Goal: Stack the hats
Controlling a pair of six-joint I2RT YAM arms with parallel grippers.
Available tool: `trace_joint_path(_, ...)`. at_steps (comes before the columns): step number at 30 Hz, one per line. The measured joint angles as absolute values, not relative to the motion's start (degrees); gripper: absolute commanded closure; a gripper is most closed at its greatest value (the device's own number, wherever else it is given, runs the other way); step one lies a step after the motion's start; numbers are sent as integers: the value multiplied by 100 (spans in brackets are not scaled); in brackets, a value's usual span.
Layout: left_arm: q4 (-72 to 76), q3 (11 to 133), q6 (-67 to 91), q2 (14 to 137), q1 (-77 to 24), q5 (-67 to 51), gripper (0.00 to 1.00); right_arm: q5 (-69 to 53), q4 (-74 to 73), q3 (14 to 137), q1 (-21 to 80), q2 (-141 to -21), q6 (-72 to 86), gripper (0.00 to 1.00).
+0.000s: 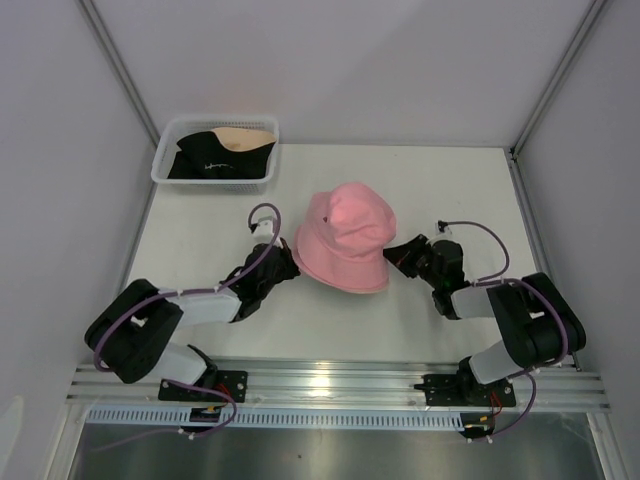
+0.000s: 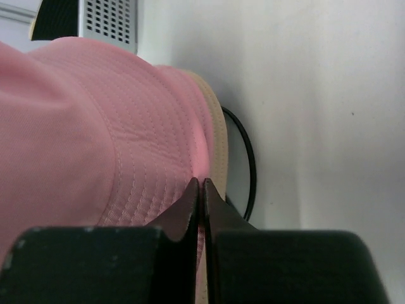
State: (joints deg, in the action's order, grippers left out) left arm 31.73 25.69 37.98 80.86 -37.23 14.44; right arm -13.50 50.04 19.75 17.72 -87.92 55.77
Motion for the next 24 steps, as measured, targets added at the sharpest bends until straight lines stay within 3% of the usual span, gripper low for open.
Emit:
trace_joint_path(2, 2926, 2521, 3691, 8029, -3728, 1466, 99, -1280, 4556, 2034, 1772, -8554, 5374, 73)
trace_joint_path(3, 2762, 2523, 3625, 7933, -3732, 1466, 99, -1221, 4226, 2088, 1763, -8372, 5210, 50)
trace_joint_path(6, 2182, 2729, 3522, 7572, -3699, 1472, 95, -1046, 3061, 2460, 1625, -7714, 4654, 19)
trace_joint_path(9, 1564, 3186, 3459, 7199, -3492, 1441, 83, -823, 1857, 3212, 1232, -7024, 4032, 5)
trace_joint_path(12, 1000, 3621, 3448, 6781, -2884, 1356, 65, -637, 1055, 3953, 690, -6493, 3575, 1)
trace_joint_path(13, 821, 3776, 3441, 6637, -2613, 1363, 48, -572, 860, 4169, 528, -6342, 3444, 1)
trace_joint_path(16, 482, 4209, 3378, 6348, -1802, 1393, 20, -432, 462, 4709, 226, -5996, 3085, 1)
trace_joint_path(19, 82, 5155, 3277, 6654, -1118, 1358, 9, -436, 294, 5157, 202, -6062, 2808, 1)
trace_joint_path(24, -521, 8086, 3240, 8648, -548, 1055, 9, -454, 311, 5693, 172, -6847, 2523, 1)
